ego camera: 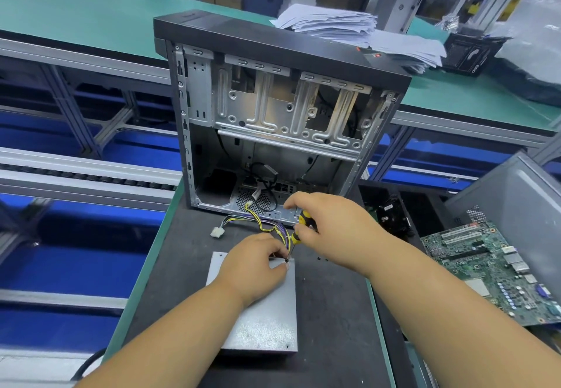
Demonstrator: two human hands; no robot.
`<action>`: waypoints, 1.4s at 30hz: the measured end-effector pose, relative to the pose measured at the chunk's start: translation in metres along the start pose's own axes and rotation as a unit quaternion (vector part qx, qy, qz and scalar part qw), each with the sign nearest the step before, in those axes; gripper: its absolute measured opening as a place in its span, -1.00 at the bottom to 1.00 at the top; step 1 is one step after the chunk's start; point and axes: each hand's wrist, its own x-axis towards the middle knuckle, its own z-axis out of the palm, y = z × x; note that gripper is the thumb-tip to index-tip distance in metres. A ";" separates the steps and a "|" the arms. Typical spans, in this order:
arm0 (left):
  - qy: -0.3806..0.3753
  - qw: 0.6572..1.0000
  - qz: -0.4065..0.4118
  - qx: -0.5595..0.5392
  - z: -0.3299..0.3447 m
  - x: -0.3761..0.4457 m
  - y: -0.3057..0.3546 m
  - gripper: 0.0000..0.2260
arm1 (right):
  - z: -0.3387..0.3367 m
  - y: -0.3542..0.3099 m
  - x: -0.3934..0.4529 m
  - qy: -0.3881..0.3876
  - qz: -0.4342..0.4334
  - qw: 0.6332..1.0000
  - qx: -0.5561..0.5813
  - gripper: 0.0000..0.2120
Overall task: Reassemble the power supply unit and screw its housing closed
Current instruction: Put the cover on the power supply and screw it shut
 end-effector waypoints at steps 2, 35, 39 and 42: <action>0.001 1.000 -0.001 0.001 0.000 0.000 0.000 -0.92 | 0.003 -0.002 -0.001 0.008 -0.009 1.000 -0.010 -0.69; -0.010 1.000 -0.019 -0.003 0.000 -0.002 0.002 -0.93 | 0.000 -0.004 -0.003 -0.001 0.057 0.998 0.002 -0.82; -0.011 1.000 -0.022 -0.001 0.000 -0.002 0.003 -0.93 | 0.001 -0.004 -0.003 0.003 0.061 0.998 0.000 -0.82; -0.013 1.000 -0.024 0.001 -0.001 -0.002 0.003 -0.93 | 0.001 -0.004 -0.002 0.004 0.057 0.998 0.001 -0.82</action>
